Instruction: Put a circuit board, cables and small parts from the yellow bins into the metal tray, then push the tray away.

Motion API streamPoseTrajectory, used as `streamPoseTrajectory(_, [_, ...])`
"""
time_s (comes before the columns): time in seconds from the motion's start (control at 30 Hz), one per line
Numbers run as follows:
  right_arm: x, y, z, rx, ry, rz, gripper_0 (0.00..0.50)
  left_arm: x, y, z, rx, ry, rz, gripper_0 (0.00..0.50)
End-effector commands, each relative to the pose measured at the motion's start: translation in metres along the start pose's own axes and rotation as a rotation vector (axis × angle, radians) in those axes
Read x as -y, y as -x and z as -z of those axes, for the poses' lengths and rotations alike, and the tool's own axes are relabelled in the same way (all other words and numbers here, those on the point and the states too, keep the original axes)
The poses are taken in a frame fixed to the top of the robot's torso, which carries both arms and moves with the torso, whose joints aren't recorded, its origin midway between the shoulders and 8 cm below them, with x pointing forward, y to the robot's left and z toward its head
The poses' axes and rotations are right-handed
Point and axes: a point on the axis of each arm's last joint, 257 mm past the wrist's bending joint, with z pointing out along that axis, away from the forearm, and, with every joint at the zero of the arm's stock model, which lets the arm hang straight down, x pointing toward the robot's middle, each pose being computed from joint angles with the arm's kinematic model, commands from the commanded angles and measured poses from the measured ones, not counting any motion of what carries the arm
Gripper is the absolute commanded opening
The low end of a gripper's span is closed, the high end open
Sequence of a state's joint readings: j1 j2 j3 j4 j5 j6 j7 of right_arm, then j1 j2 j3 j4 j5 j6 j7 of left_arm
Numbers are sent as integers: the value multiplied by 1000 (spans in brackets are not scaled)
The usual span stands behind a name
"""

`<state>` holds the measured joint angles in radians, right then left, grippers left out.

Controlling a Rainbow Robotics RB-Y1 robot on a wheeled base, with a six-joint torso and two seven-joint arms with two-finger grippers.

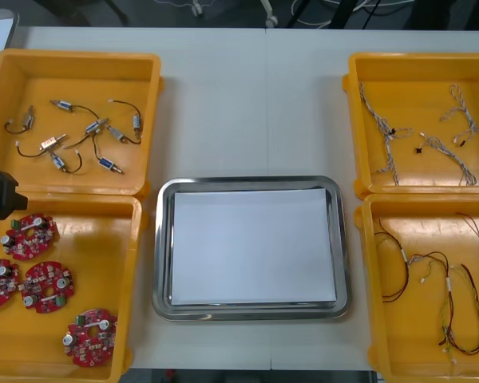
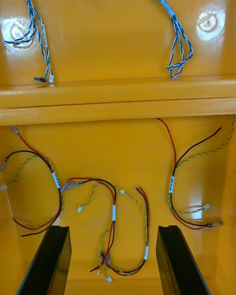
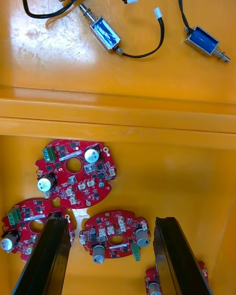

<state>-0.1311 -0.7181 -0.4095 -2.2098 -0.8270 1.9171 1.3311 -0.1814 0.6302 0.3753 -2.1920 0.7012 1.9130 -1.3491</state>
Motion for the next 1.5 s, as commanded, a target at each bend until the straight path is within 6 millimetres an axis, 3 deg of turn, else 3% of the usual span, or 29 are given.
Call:
streamPoseTrajectory(0.03, [-1,-1,4,4,-15,-5,500,-7,1,6,1,23,11,500])
streamPoseTrajectory(1.2, [-1,-1,4,4,-15,-5,500,-7,1,6,1,23,11,500])
streamPoseTrajectory(1.23, [-1,-1,4,4,-15,-5,500,-5,-16,-7,-46,6,41,500])
streamPoseTrajectory(1.5, [-4,-7,-2,-15,6,-27,500,-6,-17,-9,-52,9,64,500])
